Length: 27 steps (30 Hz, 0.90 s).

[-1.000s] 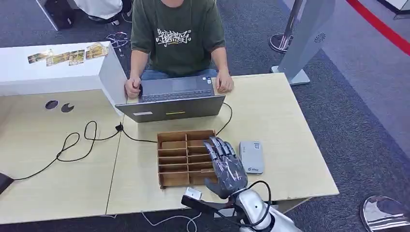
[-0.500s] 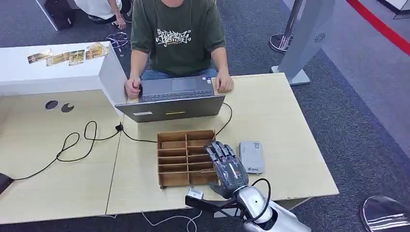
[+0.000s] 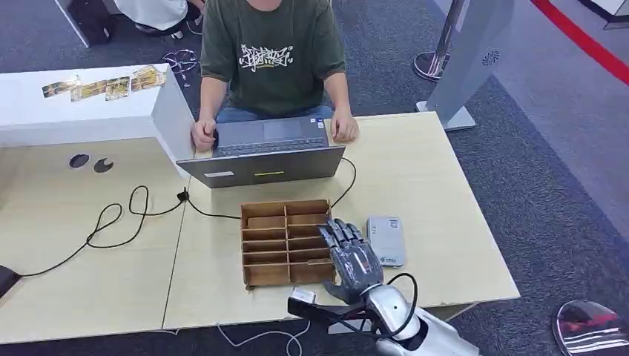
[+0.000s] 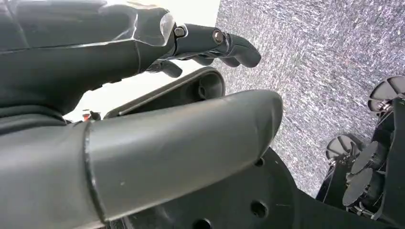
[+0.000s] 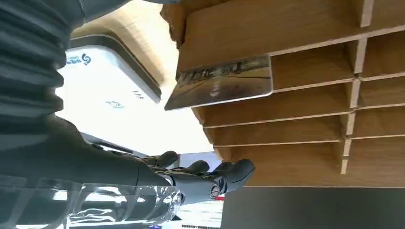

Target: Pass the card to the sensor for recognition and then transmit it.

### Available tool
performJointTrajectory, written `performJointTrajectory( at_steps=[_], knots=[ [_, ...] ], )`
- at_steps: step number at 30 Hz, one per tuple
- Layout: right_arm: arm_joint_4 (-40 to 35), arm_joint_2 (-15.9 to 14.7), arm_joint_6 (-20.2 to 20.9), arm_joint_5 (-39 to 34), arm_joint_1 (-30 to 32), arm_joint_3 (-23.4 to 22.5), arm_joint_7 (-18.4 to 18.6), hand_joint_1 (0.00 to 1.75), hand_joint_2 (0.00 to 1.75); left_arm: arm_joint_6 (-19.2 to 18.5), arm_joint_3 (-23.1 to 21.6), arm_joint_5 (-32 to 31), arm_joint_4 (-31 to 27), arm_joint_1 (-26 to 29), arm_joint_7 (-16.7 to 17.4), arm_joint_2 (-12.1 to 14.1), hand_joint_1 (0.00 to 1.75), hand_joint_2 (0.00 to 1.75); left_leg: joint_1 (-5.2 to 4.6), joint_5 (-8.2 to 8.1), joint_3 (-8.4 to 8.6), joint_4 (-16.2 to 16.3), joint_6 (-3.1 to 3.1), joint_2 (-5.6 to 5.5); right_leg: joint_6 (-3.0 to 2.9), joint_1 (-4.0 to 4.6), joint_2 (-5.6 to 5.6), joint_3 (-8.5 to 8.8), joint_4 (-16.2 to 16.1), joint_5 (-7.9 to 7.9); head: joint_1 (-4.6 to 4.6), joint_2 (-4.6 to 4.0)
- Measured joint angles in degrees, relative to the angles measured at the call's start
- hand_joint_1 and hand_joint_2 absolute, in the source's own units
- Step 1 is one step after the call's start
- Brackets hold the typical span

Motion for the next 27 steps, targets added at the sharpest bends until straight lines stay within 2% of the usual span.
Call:
performJointTrajectory(
  at_steps=[10,23,27],
  knots=[
    [-4.35,-3.47,-0.55,-0.13,1.54,-0.20,1.27,0.00,1.75,0.11,0.00,0.37,0.00,0.04,-0.02,0.00,0.00,0.00,0.00,-0.01,0.00,0.00,0.00,0.00,0.00,0.00,0.00,0.00,-0.01,0.00,0.00,0.00],
    [-4.20,-3.52,0.11,-2.27,1.62,-0.20,0.28,0.00,1.75,0.11,0.00,0.28,0.00,0.03,-0.04,0.00,0.00,0.00,0.00,0.00,-0.01,0.00,0.00,0.00,0.00,0.00,0.00,0.01,0.00,0.00,0.00,0.00],
    [-3.41,-2.51,-0.09,-3.54,1.45,-0.20,-0.50,0.00,1.75,0.11,0.00,-0.26,0.00,0.02,-0.04,0.00,0.00,0.00,0.00,0.00,-0.02,0.00,0.00,0.00,0.00,0.00,0.00,0.01,0.00,0.00,0.00,0.00]
  ],
)
